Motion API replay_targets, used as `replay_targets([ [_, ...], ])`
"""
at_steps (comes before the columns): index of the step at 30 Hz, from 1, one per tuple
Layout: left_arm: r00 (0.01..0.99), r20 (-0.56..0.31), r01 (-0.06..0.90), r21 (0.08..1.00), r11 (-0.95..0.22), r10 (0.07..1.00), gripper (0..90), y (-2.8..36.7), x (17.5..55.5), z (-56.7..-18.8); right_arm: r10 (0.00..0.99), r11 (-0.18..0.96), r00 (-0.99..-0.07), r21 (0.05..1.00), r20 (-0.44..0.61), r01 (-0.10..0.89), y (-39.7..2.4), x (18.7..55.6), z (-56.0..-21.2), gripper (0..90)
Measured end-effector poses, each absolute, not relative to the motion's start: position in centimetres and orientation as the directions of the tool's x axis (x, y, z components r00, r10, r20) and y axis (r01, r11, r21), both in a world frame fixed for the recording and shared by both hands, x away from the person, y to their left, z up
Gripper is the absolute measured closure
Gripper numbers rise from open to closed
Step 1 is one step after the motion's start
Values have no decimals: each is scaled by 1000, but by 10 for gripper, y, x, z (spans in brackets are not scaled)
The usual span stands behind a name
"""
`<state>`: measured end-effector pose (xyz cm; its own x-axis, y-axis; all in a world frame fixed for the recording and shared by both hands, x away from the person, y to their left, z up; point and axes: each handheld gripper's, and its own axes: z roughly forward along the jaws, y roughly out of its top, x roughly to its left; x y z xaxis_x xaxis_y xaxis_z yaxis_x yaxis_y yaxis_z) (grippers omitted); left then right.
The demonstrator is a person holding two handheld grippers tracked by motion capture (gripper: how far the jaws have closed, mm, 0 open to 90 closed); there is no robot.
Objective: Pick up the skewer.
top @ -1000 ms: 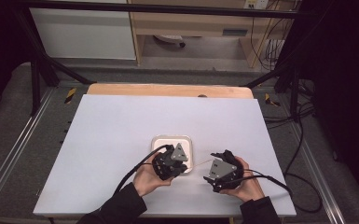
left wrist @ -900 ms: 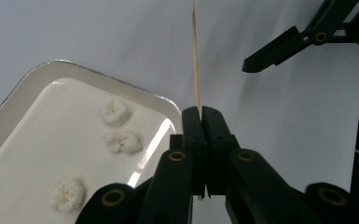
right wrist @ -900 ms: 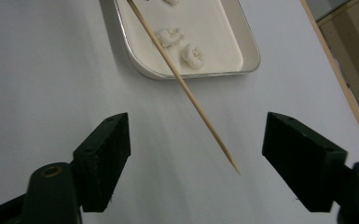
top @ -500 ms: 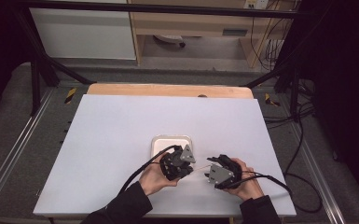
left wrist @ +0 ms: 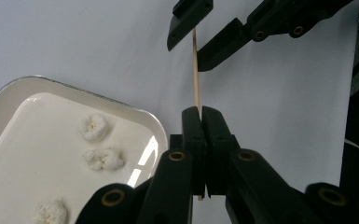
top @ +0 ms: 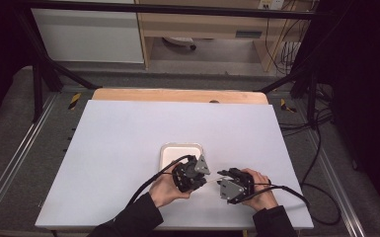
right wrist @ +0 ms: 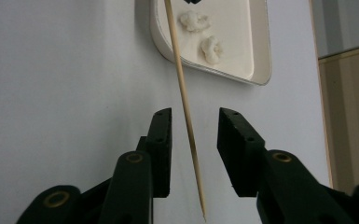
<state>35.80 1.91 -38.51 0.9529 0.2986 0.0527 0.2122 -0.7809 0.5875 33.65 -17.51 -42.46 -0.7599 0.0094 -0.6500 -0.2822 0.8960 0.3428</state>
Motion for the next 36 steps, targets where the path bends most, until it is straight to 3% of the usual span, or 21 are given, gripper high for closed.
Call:
replay_targets([
  [11, 957, 46, 205, 586, -784, 285, 890, 19, 357, -385, -50, 894, -759, 311, -649, -324, -176, 336, -425, 833],
  [25, 955, 19, 233, 565, -791, 295, 885, 20, 361, -386, -102, 886, -747, 282, -657, -369, -175, 333, -426, 890],
  [29, 950, 15, 255, 535, -806, 310, 773, 21, 363, -387, -104, 896, -747, 264, -656, -357, -173, 334, -426, 890],
  [36, 952, 25, 262, 453, -852, 306, 743, 15, 365, -392, -127, 901, -744, 238, -656, -364, -170, 333, -426, 891],
])
